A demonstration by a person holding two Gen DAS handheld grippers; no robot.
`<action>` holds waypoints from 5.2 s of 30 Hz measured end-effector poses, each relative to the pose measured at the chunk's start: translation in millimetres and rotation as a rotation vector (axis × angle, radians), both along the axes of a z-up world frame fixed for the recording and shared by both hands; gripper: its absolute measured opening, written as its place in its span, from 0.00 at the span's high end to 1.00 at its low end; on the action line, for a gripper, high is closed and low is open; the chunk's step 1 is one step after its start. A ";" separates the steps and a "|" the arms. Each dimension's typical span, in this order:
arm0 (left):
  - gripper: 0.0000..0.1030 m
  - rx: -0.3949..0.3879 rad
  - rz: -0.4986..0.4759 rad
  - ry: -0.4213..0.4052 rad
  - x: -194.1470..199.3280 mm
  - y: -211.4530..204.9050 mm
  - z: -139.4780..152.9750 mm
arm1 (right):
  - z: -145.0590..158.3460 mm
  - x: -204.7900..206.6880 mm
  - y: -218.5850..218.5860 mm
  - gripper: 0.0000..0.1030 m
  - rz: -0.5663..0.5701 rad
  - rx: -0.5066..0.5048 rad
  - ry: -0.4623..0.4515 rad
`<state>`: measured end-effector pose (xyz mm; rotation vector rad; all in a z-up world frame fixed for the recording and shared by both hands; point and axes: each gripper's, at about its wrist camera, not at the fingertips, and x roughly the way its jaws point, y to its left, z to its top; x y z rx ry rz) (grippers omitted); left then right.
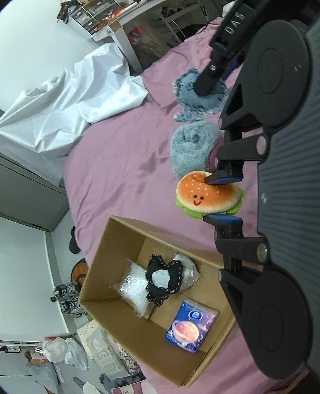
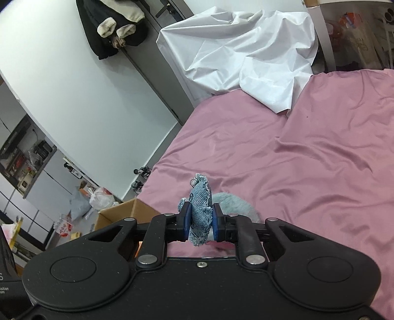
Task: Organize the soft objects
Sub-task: 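Carry the burger plush with left tool while right tool carries the denim plush to the box, then open left tool to drop the burger plush while right tool drops the denim plush into the box, then move both tools toward the grey fluffy plush on the bed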
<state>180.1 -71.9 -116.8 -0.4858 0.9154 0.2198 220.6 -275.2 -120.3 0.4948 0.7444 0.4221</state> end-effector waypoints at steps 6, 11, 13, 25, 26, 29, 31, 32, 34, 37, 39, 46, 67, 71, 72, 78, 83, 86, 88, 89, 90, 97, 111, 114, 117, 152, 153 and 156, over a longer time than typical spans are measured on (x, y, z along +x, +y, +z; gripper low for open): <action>0.77 -0.003 0.003 -0.041 -12.7 8.8 15.0 | 11.2 -17.4 10.2 0.83 0.014 -0.011 -0.023; 0.77 -0.012 0.014 -0.061 -21.8 18.8 23.0 | 21.8 -25.2 16.4 0.83 0.019 -0.015 -0.039; 0.77 -0.017 0.019 -0.070 -25.3 23.6 26.0 | 26.3 -27.2 19.1 0.83 0.022 -0.015 -0.046; 0.77 -0.054 0.076 -0.113 -41.9 58.2 33.6 | 42.7 -38.7 46.3 0.83 0.045 -0.054 -0.065; 0.77 -0.058 0.080 -0.114 -42.8 61.2 33.6 | 42.9 -39.5 48.9 0.83 0.046 -0.058 -0.066; 0.77 -0.066 0.089 -0.116 -45.5 69.8 32.5 | 43.8 -41.6 55.5 0.83 0.044 -0.062 -0.067; 0.77 -0.075 0.097 -0.114 -48.0 77.0 31.0 | 43.9 -41.8 60.2 0.83 0.044 -0.068 -0.067; 0.77 -0.080 0.100 -0.113 -50.2 80.8 30.1 | 43.6 -42.0 62.8 0.83 0.044 -0.069 -0.067; 0.77 -0.089 0.112 -0.108 -53.8 89.1 28.3 | 42.9 -42.4 68.9 0.83 0.045 -0.069 -0.065; 0.77 -0.100 0.133 -0.110 -59.2 102.5 28.0 | 43.8 -44.3 81.9 0.83 0.058 -0.071 -0.068; 0.77 -0.107 0.147 -0.111 -61.7 111.5 28.0 | 43.9 -45.3 91.2 0.83 0.068 -0.075 -0.065; 0.77 -0.142 0.182 -0.102 -66.7 137.8 20.5 | 44.6 -48.4 124.4 0.83 0.112 -0.100 -0.065; 0.77 -0.225 0.217 -0.090 -62.1 185.4 0.2 | 12.8 -50.6 207.1 0.82 0.262 -0.313 0.032; 0.77 -0.232 0.212 -0.085 -58.2 188.5 -3.3 | 7.2 -50.0 217.4 0.80 0.286 -0.350 0.054; 0.77 -0.231 0.210 -0.085 -57.3 188.8 -3.9 | 6.8 -49.5 219.0 0.78 0.292 -0.356 0.059; 0.77 -0.218 0.189 -0.064 -47.0 185.3 -6.5 | 14.4 -49.2 215.7 0.51 0.278 -0.361 0.040; 0.74 -0.188 0.183 -0.052 -41.3 178.5 -2.6 | 21.6 -46.4 202.1 0.37 0.260 -0.346 0.033; 0.66 -0.159 0.184 -0.042 -38.9 173.7 1.9 | 24.7 -44.3 193.0 0.31 0.248 -0.328 0.033; 0.59 -0.146 0.194 -0.042 -40.3 171.9 5.5 | 26.0 -42.4 187.5 0.27 0.240 -0.312 0.037; 0.52 -0.139 0.197 -0.040 -40.3 170.8 7.5 | 27.3 -42.6 183.9 0.24 0.236 -0.304 0.033; 0.48 -0.129 0.199 -0.041 -40.7 169.1 10.2 | 28.2 -43.0 181.3 0.23 0.232 -0.299 0.029; 0.20 -0.047 0.154 -0.008 -39.5 149.0 24.8 | 30.0 -44.3 160.4 0.20 0.179 -0.294 0.027; 0.10 -0.032 0.097 0.022 -45.6 114.5 47.5 | 38.9 -47.7 106.6 0.11 0.059 -0.244 0.021; 0.10 -0.041 0.087 0.002 -47.2 107.3 53.2 | 43.0 -49.6 95.8 0.09 0.036 -0.228 0.007; 0.10 -0.036 0.087 -0.012 -48.6 101.0 57.5 | 46.4 -50.8 84.8 0.08 0.021 -0.204 -0.010; 0.07 0.104 -0.052 -0.051 -46.3 -3.1 70.9 | 32.5 -58.2 -25.2 0.00 -0.100 -0.048 -0.021; 0.07 0.102 -0.055 -0.048 -44.9 -5.0 69.5 | 31.3 -58.4 -28.3 0.00 -0.101 -0.044 -0.020; 0.06 0.099 -0.058 -0.034 -40.8 -11.3 65.3 | 27.0 -56.4 -35.8 0.00 -0.104 -0.023 -0.008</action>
